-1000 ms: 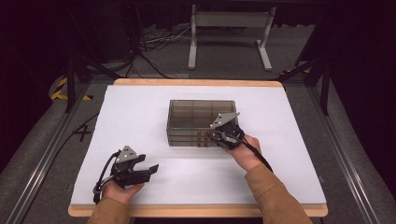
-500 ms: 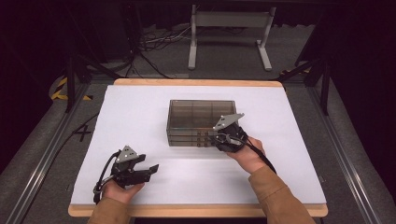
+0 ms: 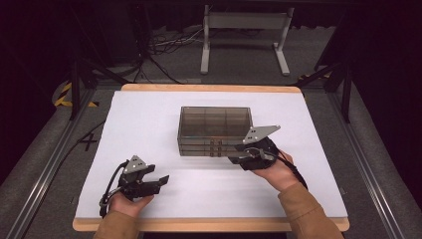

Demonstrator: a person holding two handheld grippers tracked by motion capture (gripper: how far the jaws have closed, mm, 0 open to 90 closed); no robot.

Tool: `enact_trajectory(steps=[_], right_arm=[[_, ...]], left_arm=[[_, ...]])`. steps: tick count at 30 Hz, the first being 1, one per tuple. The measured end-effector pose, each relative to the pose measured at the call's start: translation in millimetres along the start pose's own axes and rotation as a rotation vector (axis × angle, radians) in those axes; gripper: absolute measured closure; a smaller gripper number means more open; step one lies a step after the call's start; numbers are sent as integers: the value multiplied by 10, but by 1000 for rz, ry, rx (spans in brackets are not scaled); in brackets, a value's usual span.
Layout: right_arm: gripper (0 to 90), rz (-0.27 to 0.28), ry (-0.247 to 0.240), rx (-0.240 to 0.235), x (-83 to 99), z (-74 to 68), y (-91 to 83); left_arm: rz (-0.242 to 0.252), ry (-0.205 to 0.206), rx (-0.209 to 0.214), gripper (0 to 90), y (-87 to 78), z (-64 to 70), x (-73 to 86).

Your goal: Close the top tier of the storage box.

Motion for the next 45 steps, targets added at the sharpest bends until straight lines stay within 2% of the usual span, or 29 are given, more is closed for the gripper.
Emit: enact_trajectory(steps=[8,16,32,35,45], right_arm=[[390,13,-5,-17,98,23,-99],[284,18,1,-12,222,63,-189],[110,58,57,47,487,170,-279],[73,58,81,67,571,199,-268],[67,71,132,101,788,259,-236]], left_arm=[[0,-1,0,331,1,0,0],[2,-4,1,331,2,-1,0],[3,-1,-5,331,-4,-8,1],[3,-1,-6,331,-4,-8,1],[5,-3,-8,331,-5,-10,2]])
Point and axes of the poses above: each handheld gripper's, and its own axes: y roughly forward along the jaws, x roughly out of its underside, z roughly to its right, the point moved 3 cm from there along y, roughly forward along the jaws, and after that the axes turned 10 degrees about -z, right-handed, at the moved point
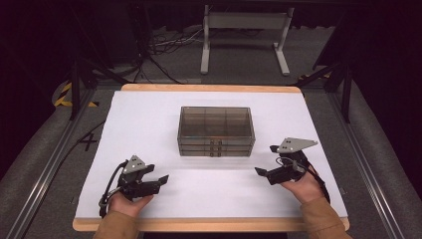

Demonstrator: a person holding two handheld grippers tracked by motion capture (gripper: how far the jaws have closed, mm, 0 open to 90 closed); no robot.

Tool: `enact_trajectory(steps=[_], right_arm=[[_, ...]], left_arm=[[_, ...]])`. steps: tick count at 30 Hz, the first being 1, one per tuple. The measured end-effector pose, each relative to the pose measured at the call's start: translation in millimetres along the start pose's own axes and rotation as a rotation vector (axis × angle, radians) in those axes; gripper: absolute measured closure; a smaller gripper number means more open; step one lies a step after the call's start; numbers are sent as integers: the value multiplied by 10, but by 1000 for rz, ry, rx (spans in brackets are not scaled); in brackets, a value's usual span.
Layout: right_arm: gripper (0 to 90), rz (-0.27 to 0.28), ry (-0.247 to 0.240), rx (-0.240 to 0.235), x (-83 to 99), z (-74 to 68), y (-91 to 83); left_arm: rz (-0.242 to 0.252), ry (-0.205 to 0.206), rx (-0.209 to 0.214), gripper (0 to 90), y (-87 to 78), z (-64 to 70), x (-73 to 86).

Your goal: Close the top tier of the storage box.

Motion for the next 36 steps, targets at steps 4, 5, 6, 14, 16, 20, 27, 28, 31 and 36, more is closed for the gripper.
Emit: enact_trajectory(steps=[4,5,6,14,16,20,27,28,31,36], right_arm=[[67,6,15,16,68,22,11],[67,7,20,20,83,26,15],[68,9,22,23,98,31,21],[67,20,42,53,222,56,83],[67,18,52,50,271,72,119],[62,4,65,49,343,101,174],[61,9,85,59,434,125,250],[61,7,88,59,447,129,268],[55,-11,99,61,475,136,313],[55,-33,102,59,508,134,366]], left_arm=[[1,-1,0,331,1,0,0],[0,-1,1,331,1,-1,0],[0,-1,1,330,1,-1,0],[-3,1,2,330,1,-1,1],[0,-1,2,330,3,-1,0],[1,-3,3,330,0,-3,0],[-1,-2,4,330,2,-4,-1],[-1,-3,4,330,3,-5,0],[-2,-3,7,329,6,-4,0],[-7,-3,8,329,15,-5,0]])
Point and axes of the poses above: each handheld gripper's, and its own axes: y roughly forward along the jaws, x roughly out of its underside, z roughly to its right, the point moved 3 cm from there along y, roughly forward along the jaws, and after that the axes turned 10 degrees about -z, right-handed, at the moved point
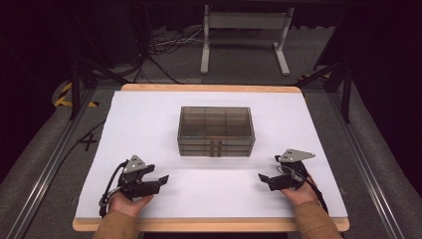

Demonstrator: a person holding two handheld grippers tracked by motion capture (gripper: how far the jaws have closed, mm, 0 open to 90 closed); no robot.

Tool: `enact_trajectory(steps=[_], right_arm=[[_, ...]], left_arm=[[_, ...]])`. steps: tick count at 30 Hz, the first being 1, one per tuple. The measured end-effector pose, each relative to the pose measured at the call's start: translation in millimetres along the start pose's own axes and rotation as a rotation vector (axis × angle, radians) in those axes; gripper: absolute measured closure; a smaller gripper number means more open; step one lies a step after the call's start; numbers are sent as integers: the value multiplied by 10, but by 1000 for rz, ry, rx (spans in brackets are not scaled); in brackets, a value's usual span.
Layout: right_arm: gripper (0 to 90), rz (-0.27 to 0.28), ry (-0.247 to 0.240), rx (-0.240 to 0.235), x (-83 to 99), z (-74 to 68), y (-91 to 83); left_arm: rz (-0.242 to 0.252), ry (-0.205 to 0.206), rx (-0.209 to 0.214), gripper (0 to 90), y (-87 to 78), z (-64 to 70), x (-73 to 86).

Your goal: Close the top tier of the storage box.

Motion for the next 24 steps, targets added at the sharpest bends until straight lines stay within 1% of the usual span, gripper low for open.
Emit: enact_trajectory(steps=[7,10,12,13,14,15,17,24], right_arm=[[48,-33,-18,2,10,-33,47],[44,-44,-16,3,9,-40,63],[32,-64,-18,4,9,-47,88],[21,-85,-22,2,10,-67,116],[21,-85,-22,2,10,-67,116],[2,-94,-20,12,14,-80,143],[2,-83,-10,18,19,-86,155],[2,-81,-11,19,20,-88,155]], left_arm=[[-7,-1,5,328,6,3,2],[-9,-1,5,328,7,3,2],[-9,-1,4,327,8,1,2],[-9,0,4,326,9,1,2],[-10,0,3,326,8,1,3],[-11,0,3,326,9,0,3],[-15,1,5,324,11,-1,5],[-15,0,2,321,25,7,4]])
Point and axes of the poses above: each handheld gripper's, and its own axes: y roughly forward along the jaws, x roughly out of its underside, z roughly to its right, the point moved 3 cm from there along y, roughly forward along the jaws, and after that the axes turned 10 degrees about -z, right-handed, at the moved point
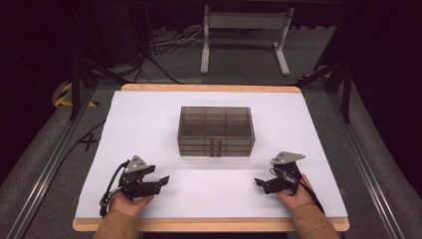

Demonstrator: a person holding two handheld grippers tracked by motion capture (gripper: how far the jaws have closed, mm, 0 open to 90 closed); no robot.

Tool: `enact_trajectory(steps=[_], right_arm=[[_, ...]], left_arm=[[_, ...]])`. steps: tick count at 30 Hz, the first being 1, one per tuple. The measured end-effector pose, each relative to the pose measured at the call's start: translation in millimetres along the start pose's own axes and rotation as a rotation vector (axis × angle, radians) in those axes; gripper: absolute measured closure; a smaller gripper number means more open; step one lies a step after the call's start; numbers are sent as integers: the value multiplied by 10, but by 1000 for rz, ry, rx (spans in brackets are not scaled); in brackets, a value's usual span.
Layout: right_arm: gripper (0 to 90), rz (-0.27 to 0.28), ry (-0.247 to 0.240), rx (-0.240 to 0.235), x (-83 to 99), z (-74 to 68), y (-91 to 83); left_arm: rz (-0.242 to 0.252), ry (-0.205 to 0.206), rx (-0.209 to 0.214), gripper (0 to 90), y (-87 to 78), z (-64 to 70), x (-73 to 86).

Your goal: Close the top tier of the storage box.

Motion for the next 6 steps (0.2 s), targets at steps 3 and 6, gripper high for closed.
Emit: enact_trajectory(steps=[3,6], right_arm=[[2,0,0,0,0,0,0],[2,0,0,0,0,0,0]], left_arm=[[-1,0,0,320,4,-3,0],[-4,1,2,318,8,-7,1]])
Point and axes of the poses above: each handheld gripper's, and its own axes: y roughly forward along the jaws, x roughly out of its underside, z roughly to its right, the point moved 3 cm from there along y, roughly forward along the jaws, and after that the axes turned 10 degrees about -z, right-handed, at the moved point
